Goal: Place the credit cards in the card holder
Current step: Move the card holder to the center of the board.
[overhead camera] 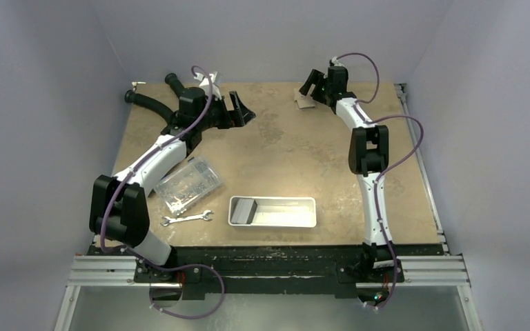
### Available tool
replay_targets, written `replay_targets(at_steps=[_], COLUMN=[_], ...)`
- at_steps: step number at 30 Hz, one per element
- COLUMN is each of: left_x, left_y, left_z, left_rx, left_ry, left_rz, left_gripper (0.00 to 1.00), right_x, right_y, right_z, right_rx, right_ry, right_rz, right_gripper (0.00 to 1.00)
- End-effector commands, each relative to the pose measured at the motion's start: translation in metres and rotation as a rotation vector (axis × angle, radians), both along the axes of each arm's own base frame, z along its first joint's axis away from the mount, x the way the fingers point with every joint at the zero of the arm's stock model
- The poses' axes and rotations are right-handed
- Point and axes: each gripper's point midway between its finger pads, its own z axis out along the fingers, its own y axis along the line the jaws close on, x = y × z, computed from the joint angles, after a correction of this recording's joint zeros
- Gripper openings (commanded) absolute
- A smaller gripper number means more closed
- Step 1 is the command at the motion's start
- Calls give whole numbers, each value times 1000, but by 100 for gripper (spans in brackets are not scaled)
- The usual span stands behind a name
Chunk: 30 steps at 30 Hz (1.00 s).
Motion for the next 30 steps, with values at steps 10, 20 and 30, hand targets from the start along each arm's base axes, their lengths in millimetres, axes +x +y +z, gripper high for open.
replay_targets(at_steps=[10,20,30], left_x=[1,-7,-28], left_y=[-19,-38,-88], left_z=[8,-4,-60], left_rx=[8,54,69], left_ry=[-32,-9,143], left_rz=[-39,-78,-164], left_gripper=[92,91,89], right_x=[-26,-105,-220], right_y=[7,10,-12], right_z=[-24,-47,-39], right_rx=[-97,-187,-146], right_ry=[94,244,310], right_rz=[26,64,13], right_gripper=[64,42,54])
